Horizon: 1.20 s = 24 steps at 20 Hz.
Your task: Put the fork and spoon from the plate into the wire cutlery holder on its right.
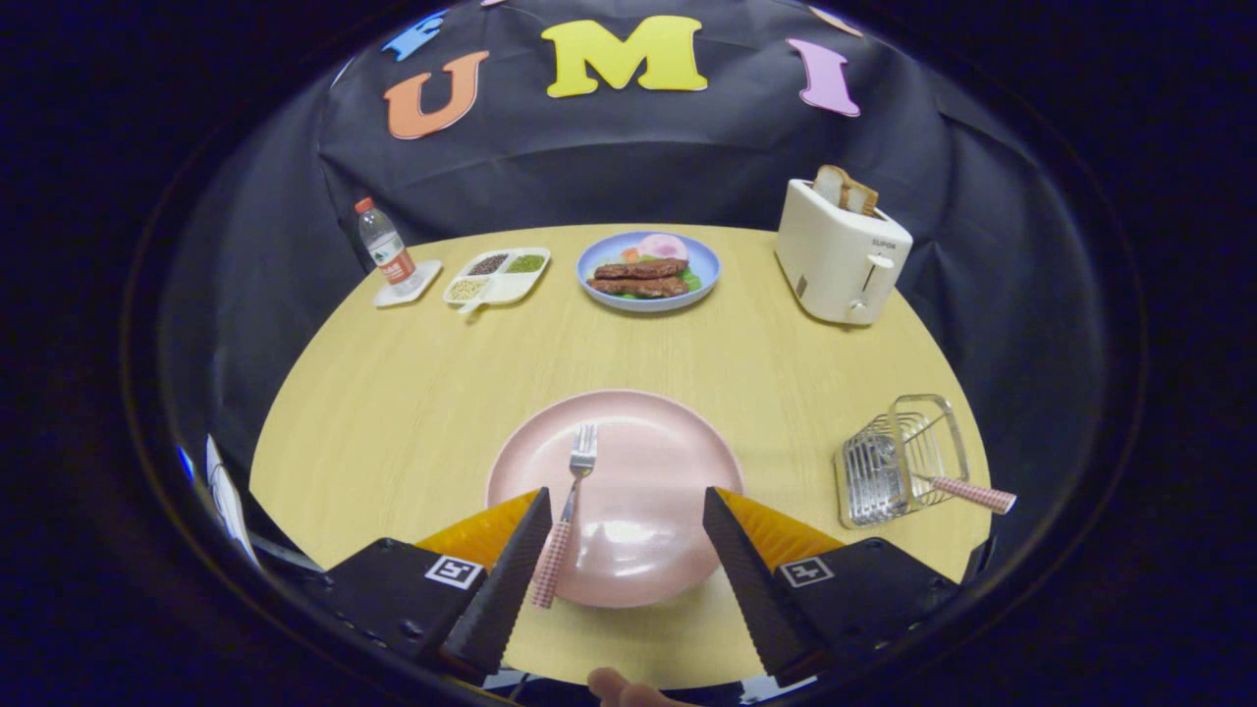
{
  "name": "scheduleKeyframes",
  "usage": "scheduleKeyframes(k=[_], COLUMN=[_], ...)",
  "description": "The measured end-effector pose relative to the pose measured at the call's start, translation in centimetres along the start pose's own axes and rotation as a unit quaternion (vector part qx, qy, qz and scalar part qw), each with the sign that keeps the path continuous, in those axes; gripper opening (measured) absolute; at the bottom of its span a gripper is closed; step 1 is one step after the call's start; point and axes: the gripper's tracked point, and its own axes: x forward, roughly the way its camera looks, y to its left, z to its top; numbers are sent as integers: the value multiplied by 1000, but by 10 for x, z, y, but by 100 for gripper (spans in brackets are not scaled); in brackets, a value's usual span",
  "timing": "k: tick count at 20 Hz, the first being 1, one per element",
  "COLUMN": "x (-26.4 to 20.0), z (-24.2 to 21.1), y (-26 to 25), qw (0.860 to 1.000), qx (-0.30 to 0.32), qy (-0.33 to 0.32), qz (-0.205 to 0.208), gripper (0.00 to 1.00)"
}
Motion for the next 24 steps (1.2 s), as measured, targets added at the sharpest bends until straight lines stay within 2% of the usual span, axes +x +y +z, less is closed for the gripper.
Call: scheduleKeyframes(k=[3,6,9,11,13,14,15,16,17,18,22,24], x=[15,35,50,54,58,58,58,58,59,57,53,35], z=[-8,-29,-44,-49,-56,-58,-58,-57,-58,-59,-54,-48], y=[13,21,30,30,34,36,37,34,33,33,30,26], qw=[1000,999,998,996,996,996,996,995,995,994,994,994], qx=[5,3,3,1,0,0,-1,-2,-2,-4,-15,-17], qy=[-12,0,14,22,33,35,36,35,37,42,51,48], qz=[-18,-49,-63,-81,-80,-80,-82,-90,-96,-99,-98,-92], gripper=[93,94,92,67,42,37,37,32,24,11,4,1])
